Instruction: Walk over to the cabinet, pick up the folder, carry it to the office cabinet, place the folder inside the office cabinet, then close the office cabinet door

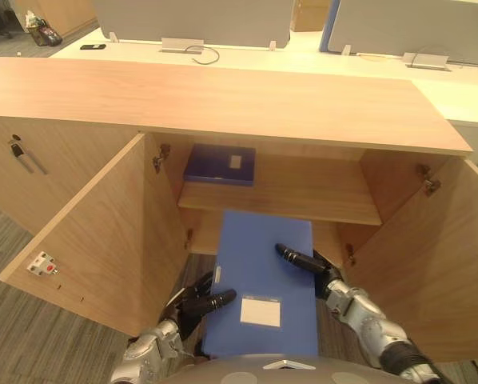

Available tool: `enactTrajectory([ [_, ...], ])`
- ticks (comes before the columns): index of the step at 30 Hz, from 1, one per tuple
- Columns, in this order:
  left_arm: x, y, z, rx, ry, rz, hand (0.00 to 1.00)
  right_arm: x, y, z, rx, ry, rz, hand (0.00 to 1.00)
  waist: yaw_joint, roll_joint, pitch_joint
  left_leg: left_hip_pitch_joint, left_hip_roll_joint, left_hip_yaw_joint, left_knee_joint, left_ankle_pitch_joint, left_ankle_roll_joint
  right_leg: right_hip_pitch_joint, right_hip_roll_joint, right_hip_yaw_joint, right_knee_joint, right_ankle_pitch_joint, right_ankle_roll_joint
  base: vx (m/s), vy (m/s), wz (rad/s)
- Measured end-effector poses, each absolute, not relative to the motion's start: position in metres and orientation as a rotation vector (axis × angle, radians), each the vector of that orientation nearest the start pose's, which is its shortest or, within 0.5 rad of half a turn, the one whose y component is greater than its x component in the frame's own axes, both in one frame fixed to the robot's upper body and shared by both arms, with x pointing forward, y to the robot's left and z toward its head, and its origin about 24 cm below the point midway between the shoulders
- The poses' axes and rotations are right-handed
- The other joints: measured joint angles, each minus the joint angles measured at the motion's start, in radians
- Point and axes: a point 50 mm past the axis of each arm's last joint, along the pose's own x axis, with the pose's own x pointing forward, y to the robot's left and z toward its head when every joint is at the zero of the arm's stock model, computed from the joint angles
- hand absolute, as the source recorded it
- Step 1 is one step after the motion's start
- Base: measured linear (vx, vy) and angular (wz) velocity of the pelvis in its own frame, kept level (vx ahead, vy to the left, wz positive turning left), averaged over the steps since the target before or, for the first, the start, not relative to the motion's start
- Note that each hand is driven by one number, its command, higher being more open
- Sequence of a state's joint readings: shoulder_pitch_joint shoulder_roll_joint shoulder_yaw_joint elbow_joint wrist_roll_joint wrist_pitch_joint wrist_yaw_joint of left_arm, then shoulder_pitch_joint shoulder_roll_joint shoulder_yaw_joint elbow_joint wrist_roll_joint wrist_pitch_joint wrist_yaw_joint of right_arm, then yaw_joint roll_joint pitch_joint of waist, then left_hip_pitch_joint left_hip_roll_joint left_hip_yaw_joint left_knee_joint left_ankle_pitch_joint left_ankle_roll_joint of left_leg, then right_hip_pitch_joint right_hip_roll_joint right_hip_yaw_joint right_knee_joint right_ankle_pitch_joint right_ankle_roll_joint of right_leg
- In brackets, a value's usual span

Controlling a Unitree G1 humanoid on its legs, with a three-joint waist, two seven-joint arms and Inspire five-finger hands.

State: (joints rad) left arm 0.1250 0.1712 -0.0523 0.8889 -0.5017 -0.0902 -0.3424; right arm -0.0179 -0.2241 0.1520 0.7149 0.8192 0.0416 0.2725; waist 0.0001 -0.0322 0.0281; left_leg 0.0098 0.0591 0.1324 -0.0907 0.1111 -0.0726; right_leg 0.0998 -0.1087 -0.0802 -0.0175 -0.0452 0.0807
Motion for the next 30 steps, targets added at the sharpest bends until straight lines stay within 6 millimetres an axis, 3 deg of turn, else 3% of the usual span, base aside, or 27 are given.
enactTrajectory([
  [2,0.107,0.21,-0.148,-0.401,0.896,0.153,1.0,0.182,-0.185,-0.118,0.687,0.721,-0.167,0.0,0.0,0.006,0.0,0.006,-0.005,0.0,0.001,0.0,0.005,0.009,-0.004,-0.003,-0.002,-0.002,0.004,0.09,-0.014,0.01],
  [5,0.09,0.222,-0.155,-0.368,0.967,0.299,1.0,0.173,-0.199,-0.128,0.767,0.744,-0.378,0.0,-0.002,0.022,0.01,0.009,-0.013,-0.002,0.003,-0.002,0.008,0.012,-0.011,-0.002,-0.002,-0.004,0.007,0.07,-0.004,-0.02],
  [9,0.06,0.236,-0.161,-0.354,1.053,0.473,1.0,0.186,-0.21,-0.124,1.072,0.56,-0.668,0.0,0.001,0.037,0.016,0.02,-0.015,-0.011,0.0,-0.006,0.006,0.023,-0.013,-0.009,0.001,-0.006,0.012,-0.02,-0.004,0.03],
  [15,0.037,0.226,-0.167,-0.428,1.11,0.584,1.0,0.21,-0.22,-0.11,1.226,0.399,-0.803,0.0,0.034,0.046,0.024,0.029,-0.028,-0.02,0.0,-0.01,0.012,0.009,-0.03,-0.018,0.057,-0.046,0.027,-0.07,0.013,0.07],
  [19,0.02,0.208,-0.172,-0.484,1.165,0.613,1.0,0.226,-0.225,-0.1,1.29,0.325,-0.869,0.0,0.062,0.053,0.031,0.036,-0.074,-0.014,0.0,-0.022,0.033,-0.04,-0.084,-0.007,0.17,-0.111,0.039,-0.02,0.092,0.01],
  [21,0.02,0.209,-0.172,-0.48,1.164,0.617,1.0,0.233,-0.225,-0.097,1.33,0.309,-0.901,0.0,0.077,0.047,0.039,0.041,-0.09,-0.014,0.001,-0.03,0.045,-0.05,-0.112,-0.02,0.202,-0.126,0.025,0.04,0.072,0.05],
  [25,0.022,0.21,-0.172,-0.473,1.16,0.619,1.0,0.262,-0.212,-0.081,1.399,0.286,-0.867,0.0,0.085,0.046,0.061,0.048,-0.097,0.006,0.004,-0.041,0.057,-0.054,-0.13,-0.096,0.207,-0.095,0.056,0.07,0.037,-0.13],
  [27,0.027,0.209,-0.172,-0.459,1.157,0.607,1.0,0.281,-0.209,-0.066,1.413,0.254,-0.824,0.0,0.082,0.05,0.079,0.051,-0.098,0.011,0.001,-0.051,0.063,-0.054,-0.13,-0.11,0.207,-0.082,0.058,0.08,0.02,-0.18],
  [30,0.038,0.208,-0.171,-0.448,1.137,0.579,1.0,0.291,-0.211,-0.056,1.412,0.219,-0.815,0.0,0.082,0.054,0.093,0.061,-0.091,0.009,0.002,-0.057,0.072,-0.049,-0.126,-0.12,0.223,-0.06,0.056,0.08,0.035,0.01],
])
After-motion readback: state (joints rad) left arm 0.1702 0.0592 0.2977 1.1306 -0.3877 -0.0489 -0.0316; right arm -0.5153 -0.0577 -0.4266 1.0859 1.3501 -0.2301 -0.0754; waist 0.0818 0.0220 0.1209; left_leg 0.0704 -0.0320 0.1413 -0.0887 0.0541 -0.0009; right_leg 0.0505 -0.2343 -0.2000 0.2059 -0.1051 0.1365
